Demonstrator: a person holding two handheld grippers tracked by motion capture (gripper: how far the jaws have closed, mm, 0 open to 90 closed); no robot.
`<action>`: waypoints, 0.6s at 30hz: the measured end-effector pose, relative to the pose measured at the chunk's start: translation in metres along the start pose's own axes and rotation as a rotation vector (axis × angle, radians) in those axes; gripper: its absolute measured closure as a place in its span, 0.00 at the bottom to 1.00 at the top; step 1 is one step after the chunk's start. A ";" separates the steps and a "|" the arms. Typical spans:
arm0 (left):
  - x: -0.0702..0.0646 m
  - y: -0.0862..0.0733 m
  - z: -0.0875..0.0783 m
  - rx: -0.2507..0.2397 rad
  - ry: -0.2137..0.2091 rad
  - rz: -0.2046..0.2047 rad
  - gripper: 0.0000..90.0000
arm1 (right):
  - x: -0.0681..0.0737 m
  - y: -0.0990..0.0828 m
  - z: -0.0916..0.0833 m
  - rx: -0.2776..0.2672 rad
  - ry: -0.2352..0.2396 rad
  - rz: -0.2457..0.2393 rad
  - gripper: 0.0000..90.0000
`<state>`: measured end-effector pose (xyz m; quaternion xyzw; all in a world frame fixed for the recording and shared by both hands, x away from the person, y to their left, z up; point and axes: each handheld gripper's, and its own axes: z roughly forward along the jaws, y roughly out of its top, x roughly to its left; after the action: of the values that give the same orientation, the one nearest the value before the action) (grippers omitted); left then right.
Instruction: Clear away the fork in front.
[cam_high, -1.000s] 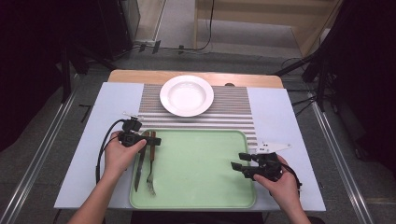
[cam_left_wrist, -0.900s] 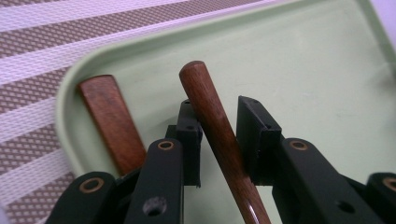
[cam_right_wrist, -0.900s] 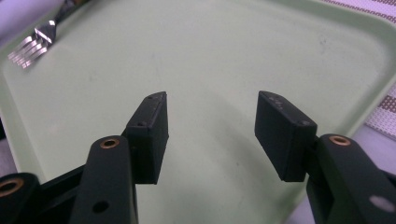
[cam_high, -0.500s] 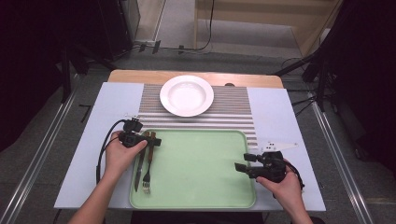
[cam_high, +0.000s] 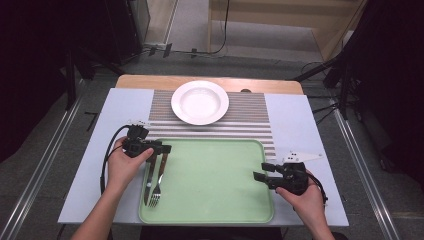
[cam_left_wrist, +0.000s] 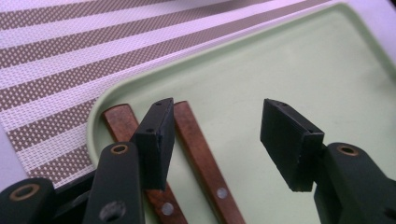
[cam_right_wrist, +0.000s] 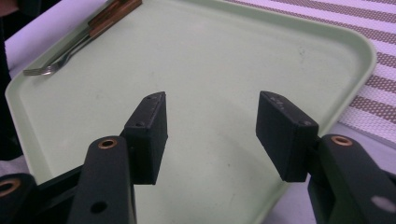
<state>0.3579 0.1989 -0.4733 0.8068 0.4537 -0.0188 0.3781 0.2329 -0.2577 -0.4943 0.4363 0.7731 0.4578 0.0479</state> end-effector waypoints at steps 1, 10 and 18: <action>-0.001 0.000 -0.002 -0.008 -0.003 0.005 0.49 | 0.000 0.000 0.000 -0.002 -0.004 0.004 0.47; -0.008 -0.002 -0.006 -0.042 0.008 0.101 0.40 | 0.003 -0.003 -0.001 -0.037 0.000 -0.006 0.50; -0.009 -0.003 -0.011 -0.053 0.014 0.087 0.44 | 0.005 -0.001 0.004 0.038 -0.018 -0.062 0.41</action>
<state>0.3467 0.2005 -0.4641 0.8155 0.4210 0.0155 0.3968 0.2312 -0.2520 -0.4961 0.4170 0.7945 0.4372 0.0609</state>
